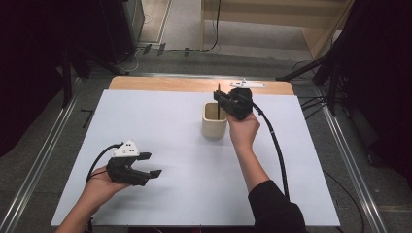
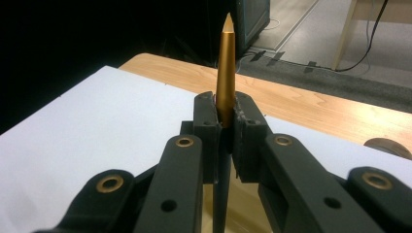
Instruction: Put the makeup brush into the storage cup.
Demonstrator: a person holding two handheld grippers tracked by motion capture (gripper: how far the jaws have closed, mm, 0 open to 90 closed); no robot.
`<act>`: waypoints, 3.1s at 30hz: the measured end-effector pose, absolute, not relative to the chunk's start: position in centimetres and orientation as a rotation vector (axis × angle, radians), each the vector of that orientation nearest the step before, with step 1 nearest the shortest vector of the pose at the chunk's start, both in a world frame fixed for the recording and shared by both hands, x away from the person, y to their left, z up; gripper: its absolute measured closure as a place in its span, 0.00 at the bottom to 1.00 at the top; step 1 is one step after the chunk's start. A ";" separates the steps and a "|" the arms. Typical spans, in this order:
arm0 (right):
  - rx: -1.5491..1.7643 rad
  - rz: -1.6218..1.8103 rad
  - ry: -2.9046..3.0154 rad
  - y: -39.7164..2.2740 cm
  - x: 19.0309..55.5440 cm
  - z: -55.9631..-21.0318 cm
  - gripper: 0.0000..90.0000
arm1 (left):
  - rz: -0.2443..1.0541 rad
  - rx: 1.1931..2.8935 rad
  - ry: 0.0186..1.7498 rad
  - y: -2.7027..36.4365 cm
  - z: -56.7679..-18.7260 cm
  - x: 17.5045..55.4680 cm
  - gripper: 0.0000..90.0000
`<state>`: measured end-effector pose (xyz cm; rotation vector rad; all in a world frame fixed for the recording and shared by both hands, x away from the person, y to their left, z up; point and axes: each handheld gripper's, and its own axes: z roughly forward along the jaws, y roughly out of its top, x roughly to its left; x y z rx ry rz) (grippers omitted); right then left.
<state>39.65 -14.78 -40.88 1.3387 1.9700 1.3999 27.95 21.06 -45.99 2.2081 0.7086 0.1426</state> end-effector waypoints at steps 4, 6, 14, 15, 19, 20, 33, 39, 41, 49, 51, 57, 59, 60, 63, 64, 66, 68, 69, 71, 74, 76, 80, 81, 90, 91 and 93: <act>1.354 1.415 1.964 -14.8 39.6 -41.2 0.92 | 0.141 2.208 0.706 21.0 -46.0 28.0 0.29; 1.351 1.412 1.969 -14.7 39.6 -41.2 0.92 | 0.141 2.207 0.706 21.0 -46.0 28.0 0.29; 1.350 1.401 1.981 -14.7 39.4 -41.7 0.92 | 0.140 2.211 0.705 21.0 -46.0 28.0 0.29; 1.349 1.401 1.981 -14.7 39.4 -41.7 0.92 | 0.140 2.211 0.705 21.0 -46.0 28.0 0.29; 1.356 1.401 1.976 -14.9 39.3 -41.7 0.92 | 0.142 2.210 0.706 21.0 -46.0 28.0 0.29; 1.359 1.403 1.977 -14.9 39.3 -41.8 0.92 | 0.142 2.210 0.706 21.0 -46.0 28.0 0.29; 1.307 1.413 1.958 -15.1 38.7 -41.0 0.53 | 0.143 2.209 0.707 21.1 -46.0 28.0 0.29; 1.245 1.371 2.009 -15.3 38.3 -40.7 0.44 | 0.142 2.214 0.703 21.0 -46.0 28.0 0.29; 1.239 1.373 2.024 -15.4 38.1 -40.5 0.44 | 0.143 2.214 0.703 21.0 -46.0 28.0 0.29; 1.178 1.395 2.069 -15.5 37.1 -40.1 0.43 | 0.143 2.210 0.707 21.0 -46.0 28.0 0.29; 1.170 1.409 2.085 -15.6 36.6 -40.2 0.43 | 0.143 2.212 0.707 21.0 -46.0 28.0 0.29; 1.144 1.401 2.118 -16.0 35.6 -40.4 0.43 | 0.141 2.213 0.710 20.9 -46.0 28.1 0.29; 1.127 1.408 2.119 -16.2 35.3 -40.4 0.43 | 0.140 2.212 0.710 20.9 -46.0 28.1 0.29; 1.127 1.416 2.121 -16.2 35.2 -40.4 0.43 | 0.140 2.214 0.709 20.9 -46.0 28.1 0.29; 1.122 1.425 2.128 -16.4 34.8 -40.4 0.43 | 0.140 2.214 0.709 20.9 -46.0 28.2 0.29; 1.118 1.421 2.134 -16.4 34.7 -40.4 0.43 | 0.141 2.214 0.710 20.9 -46.0 28.1 0.29; 1.107 1.411 2.148 -16.5 34.4 -40.4 0.42 | 0.141 2.210 0.711 21.0 -46.0 28.1 0.29; 1.099 1.402 2.165 -16.6 34.2 -40.4 0.42 | 0.139 2.212 0.710 21.0 -46.0 28.1 0.29; 1.099 1.398 2.173 -16.6 34.1 -40.3 0.42 | 0.142 2.212 0.711 21.1 -46.0 28.1 0.29; 1.087 1.405 2.175 -16.7 33.8 -40.3 0.42 | 0.142 2.211 0.715 21.1 -46.0 28.1 0.29; 1.095 1.421 2.189 -16.9 33.5 -40.3 0.42 | 0.143 2.209 0.715 21.1 -46.0 28.1 0.29; 1.083 1.416 2.200 -17.1 33.2 -40.3 0.42 | 0.145 2.213 0.711 21.1 -46.0 28.1 0.29; 1.067 1.417 2.216 -17.3 32.7 -40.4 0.41 | 0.145 2.211 0.715 21.1 -46.0 28.1 0.29; 1.058 1.407 2.230 -17.4 32.5 -40.4 0.41 | 0.145 2.212 0.713 21.1 -46.0 28.1 0.29; 1.035 1.439 2.264 -18.1 31.2 -40.8 0.40 | 0.142 2.210 0.715 21.1 -46.0 28.1 0.29; 1.031 1.433 2.274 -18.1 31.1 -40.9 0.40 | 0.142 2.211 0.715 21.1 -46.0 28.1 0.29; 1.022 1.416 2.290 -18.3 30.7 -41.0 0.40 | 0.143 2.210 0.713 21.1 -46.0 28.1 0.29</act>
